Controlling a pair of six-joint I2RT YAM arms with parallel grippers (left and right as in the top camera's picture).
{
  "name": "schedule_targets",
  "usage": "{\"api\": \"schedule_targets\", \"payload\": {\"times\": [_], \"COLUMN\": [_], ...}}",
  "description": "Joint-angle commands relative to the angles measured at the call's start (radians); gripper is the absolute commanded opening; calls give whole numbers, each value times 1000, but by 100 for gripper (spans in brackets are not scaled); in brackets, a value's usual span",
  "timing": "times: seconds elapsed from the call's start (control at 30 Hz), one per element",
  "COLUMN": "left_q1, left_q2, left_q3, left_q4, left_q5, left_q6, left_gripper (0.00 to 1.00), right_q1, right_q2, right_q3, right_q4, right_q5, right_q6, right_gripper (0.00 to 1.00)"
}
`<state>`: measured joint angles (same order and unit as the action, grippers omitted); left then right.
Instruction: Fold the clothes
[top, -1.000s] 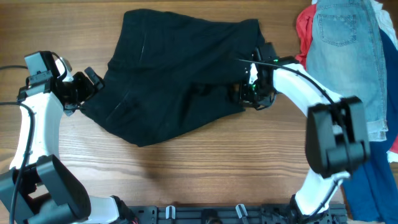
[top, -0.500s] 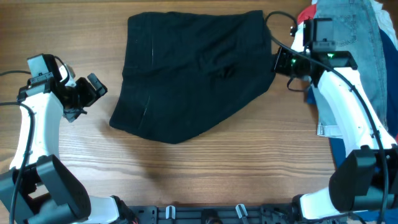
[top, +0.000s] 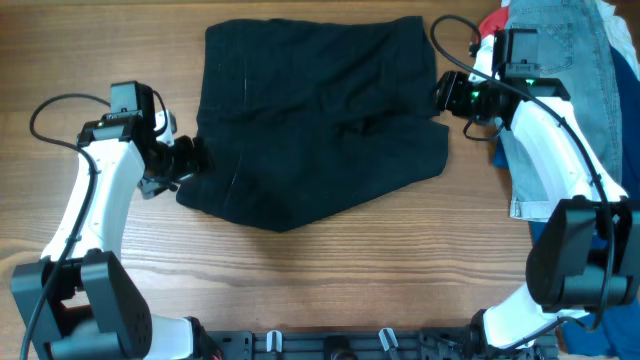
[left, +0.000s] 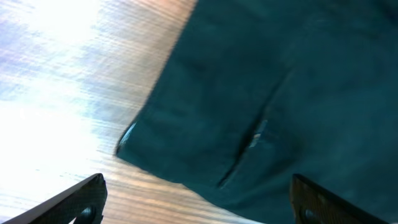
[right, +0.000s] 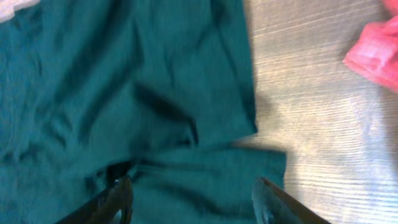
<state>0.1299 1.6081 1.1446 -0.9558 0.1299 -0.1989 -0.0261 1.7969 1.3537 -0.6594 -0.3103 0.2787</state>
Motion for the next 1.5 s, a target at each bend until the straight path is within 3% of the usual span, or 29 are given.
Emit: {"api": "schedule_targets", "payload": {"times": [0.0,0.3,0.6,0.7,0.73,0.8,0.9,0.93,1.17,1.47], "left_q1": [0,-8,-8,-8,-8,-9,-10,-10,-10,-40], "left_q2": [-9,-7,-5,-5,-5,-3,-3,-3,-44,-282], "left_q3": [-5,-157,-256,-296,-306,-313,-313,-313,-273,-89], "left_q4": [-34,116,271,332,353,381,409,427,481,494], "left_q5": [-124,-124,-120,-110,-98,-94,-94,-93,3,80], "left_q6": [-113,-154,-226,-237,-243,-306,-311,-311,-311,-315], "left_gripper": [91,87,80,73,66,42,23,4,4,4], "right_q1": [6,30,106,117,117,117,117,117,140,209], "right_q2": [-15,-14,-15,-15,-15,-15,-21,-30,-84,-86], "right_q3": [13,13,13,13,13,13,13,13,13,12], "right_q4": [-114,-246,-318,-330,-337,-358,-376,-379,-466,-459], "right_q5": [-72,-72,-72,-72,-68,-55,-40,-37,-38,-23], "right_q6": [-17,-20,-13,-6,-7,-13,-18,-19,-74,-66], "right_gripper": [64,63,53,51,51,47,41,41,41,42]}}
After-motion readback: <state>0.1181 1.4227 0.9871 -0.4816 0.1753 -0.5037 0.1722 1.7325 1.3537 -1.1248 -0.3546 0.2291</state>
